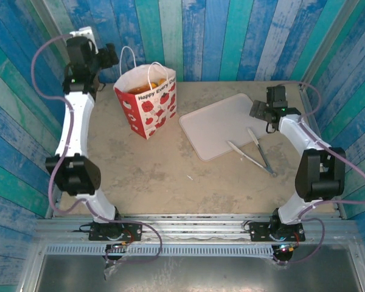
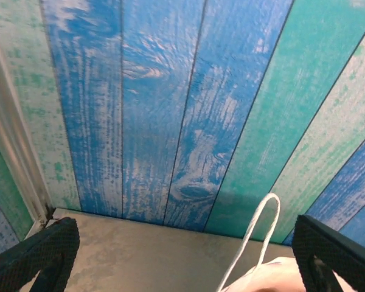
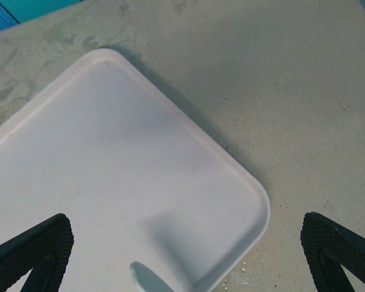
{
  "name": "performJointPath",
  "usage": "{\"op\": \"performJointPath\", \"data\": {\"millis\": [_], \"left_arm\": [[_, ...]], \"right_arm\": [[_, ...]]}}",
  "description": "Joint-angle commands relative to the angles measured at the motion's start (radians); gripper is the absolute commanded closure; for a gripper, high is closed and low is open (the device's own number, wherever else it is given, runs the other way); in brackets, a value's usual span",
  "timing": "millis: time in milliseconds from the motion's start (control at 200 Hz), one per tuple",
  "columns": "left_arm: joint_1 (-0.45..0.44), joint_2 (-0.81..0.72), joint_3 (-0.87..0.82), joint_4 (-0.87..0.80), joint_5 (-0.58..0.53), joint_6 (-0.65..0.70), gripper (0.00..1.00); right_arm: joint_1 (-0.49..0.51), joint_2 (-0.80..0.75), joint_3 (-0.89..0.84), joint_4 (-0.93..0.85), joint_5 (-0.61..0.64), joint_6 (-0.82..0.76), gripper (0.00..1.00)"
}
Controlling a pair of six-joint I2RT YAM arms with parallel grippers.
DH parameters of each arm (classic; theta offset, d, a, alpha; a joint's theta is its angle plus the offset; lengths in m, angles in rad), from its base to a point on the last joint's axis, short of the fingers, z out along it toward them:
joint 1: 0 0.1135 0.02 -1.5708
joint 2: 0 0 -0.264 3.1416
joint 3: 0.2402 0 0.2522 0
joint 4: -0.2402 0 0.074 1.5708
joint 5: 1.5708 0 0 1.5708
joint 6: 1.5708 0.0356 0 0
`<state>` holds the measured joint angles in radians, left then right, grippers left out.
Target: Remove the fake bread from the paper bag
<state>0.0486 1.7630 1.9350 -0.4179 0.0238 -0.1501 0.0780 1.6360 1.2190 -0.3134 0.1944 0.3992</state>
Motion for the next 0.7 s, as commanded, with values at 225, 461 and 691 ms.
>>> {"op": "performJointPath", "data": {"millis": [225,461,691], "left_arm": [[0.004,0.321,0.407,-0.430,0.264,0.113,0.05],[0.004,0.426,0.533,-0.549,0.274,0.159,0.14],[0.004,0.465,0.537,-0.621,0.274,0.211,0.20]], "right_arm": [[-0.006,-0.138,-0.016,-0.013,0.003,0.063,0.00],[-0.006,-0.210,-0.016,-0.016,0.009,0.070,0.00],[-0.006,-0.251,-0.013,0.004,0.017,0.063,0.00]]}}
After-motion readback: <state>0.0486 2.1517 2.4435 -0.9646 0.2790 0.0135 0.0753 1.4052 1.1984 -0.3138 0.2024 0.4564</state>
